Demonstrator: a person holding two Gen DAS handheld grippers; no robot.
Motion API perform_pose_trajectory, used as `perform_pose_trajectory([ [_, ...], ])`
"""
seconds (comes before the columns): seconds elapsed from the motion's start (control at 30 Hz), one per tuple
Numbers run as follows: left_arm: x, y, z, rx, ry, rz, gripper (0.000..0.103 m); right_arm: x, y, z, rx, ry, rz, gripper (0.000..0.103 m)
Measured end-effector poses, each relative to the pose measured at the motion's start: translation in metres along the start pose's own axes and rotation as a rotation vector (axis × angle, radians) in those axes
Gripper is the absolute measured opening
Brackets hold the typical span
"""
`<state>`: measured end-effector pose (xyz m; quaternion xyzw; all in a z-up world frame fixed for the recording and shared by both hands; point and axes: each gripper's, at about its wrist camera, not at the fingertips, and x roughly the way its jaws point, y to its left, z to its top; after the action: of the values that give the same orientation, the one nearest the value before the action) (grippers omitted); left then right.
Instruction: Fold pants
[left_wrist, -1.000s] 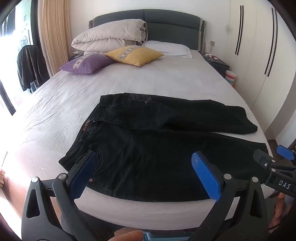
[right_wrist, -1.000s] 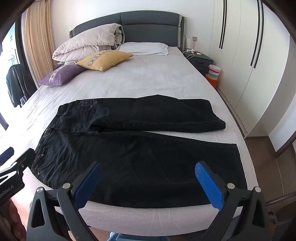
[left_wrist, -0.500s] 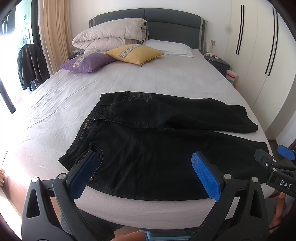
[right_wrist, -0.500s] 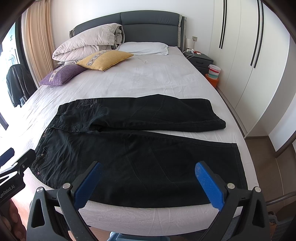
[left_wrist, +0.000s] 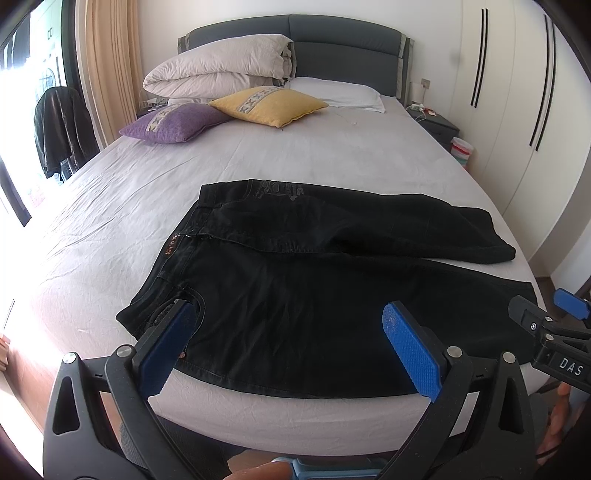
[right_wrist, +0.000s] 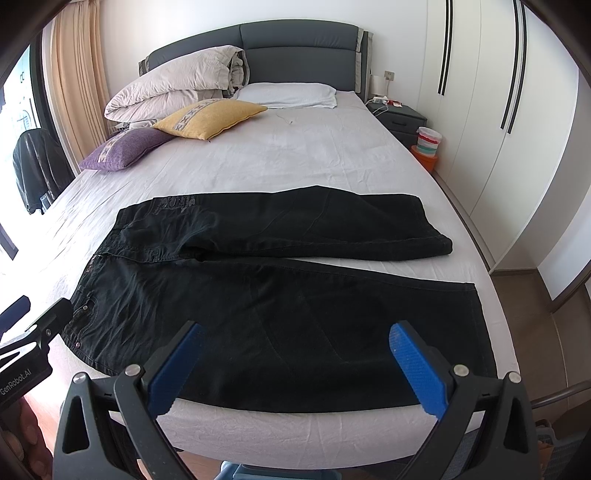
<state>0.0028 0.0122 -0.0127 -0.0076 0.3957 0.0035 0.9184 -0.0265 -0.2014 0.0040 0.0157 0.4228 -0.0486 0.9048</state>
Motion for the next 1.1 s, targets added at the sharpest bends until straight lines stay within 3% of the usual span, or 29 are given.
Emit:
perform_pose_trajectory([
  [1.1,0.012,-0.001,0.000,0.023,0.018,0.010,0.103,0.004,0.005,-0.008,-0.005,0.011,0.009,0.103],
])
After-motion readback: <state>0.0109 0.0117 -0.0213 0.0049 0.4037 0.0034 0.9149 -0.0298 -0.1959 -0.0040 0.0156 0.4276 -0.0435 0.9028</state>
